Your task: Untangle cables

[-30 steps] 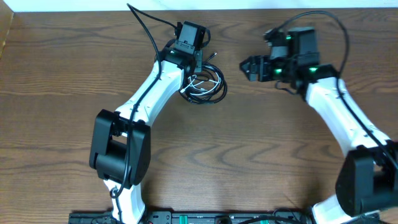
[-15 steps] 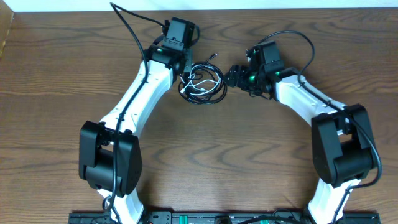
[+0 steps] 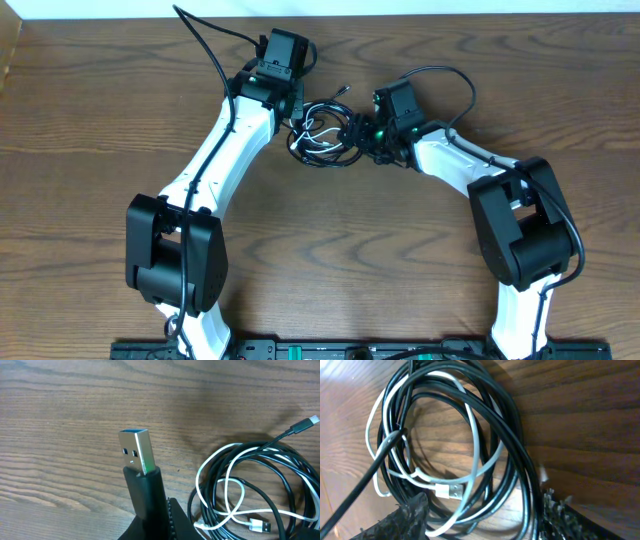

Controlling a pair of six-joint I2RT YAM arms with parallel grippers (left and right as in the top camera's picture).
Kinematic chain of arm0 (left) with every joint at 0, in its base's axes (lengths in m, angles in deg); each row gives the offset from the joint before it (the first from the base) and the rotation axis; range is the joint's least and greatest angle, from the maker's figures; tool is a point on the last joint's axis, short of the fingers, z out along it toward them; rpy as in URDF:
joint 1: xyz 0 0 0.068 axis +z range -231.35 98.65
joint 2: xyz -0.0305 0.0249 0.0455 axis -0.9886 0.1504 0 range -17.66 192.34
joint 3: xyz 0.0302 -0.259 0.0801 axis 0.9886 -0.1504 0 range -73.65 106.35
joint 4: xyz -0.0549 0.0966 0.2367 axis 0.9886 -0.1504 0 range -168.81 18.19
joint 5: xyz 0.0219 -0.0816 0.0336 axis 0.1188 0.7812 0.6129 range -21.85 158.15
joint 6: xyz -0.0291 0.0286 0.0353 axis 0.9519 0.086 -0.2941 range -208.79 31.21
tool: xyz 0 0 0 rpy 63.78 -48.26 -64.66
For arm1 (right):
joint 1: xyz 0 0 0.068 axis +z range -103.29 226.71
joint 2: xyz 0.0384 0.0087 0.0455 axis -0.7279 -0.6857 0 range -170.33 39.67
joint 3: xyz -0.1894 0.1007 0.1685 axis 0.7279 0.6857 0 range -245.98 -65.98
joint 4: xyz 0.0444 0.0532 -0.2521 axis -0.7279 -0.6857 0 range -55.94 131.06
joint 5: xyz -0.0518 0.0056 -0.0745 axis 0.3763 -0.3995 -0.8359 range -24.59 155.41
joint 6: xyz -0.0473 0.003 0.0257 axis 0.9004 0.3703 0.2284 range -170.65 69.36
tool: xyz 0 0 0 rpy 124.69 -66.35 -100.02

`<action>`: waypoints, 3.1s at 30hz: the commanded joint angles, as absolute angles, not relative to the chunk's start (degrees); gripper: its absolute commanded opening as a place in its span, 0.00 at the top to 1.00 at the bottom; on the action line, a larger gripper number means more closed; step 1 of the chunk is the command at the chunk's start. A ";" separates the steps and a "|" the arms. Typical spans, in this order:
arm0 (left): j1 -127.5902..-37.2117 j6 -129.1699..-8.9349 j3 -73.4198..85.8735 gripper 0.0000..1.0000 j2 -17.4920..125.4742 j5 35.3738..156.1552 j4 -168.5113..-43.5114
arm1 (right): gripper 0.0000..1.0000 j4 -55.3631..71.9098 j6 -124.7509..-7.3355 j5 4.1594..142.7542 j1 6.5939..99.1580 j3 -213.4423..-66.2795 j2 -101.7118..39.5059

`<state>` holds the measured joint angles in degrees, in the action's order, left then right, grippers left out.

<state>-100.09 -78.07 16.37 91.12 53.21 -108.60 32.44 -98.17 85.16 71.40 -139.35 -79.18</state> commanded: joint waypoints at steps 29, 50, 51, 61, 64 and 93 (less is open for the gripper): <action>-100.01 -77.54 17.46 0.09 86.04 55.48 -109.19 | 0.99 -1.44 -67.07 83.98 60.65 -159.70 -75.55; -93.69 -75.99 17.44 0.05 75.55 72.22 -114.70 | 0.99 -29.77 -50.57 61.03 72.12 -185.03 -79.66; -92.23 -75.99 17.44 0.05 75.57 73.82 -115.20 | 0.99 -29.51 -50.57 61.03 73.34 -185.03 -80.71; -80.36 -76.04 17.44 0.05 75.57 79.74 -119.14 | 0.73 -28.63 -49.96 67.89 83.90 -185.03 -90.19; -79.75 -76.06 17.44 0.05 75.57 79.74 -119.42 | 0.59 -28.72 -46.85 73.58 86.35 -185.01 -91.18; -85.91 -76.21 16.57 0.10 76.69 86.17 -119.60 | 0.14 -30.23 -37.08 99.00 60.12 -188.92 -82.78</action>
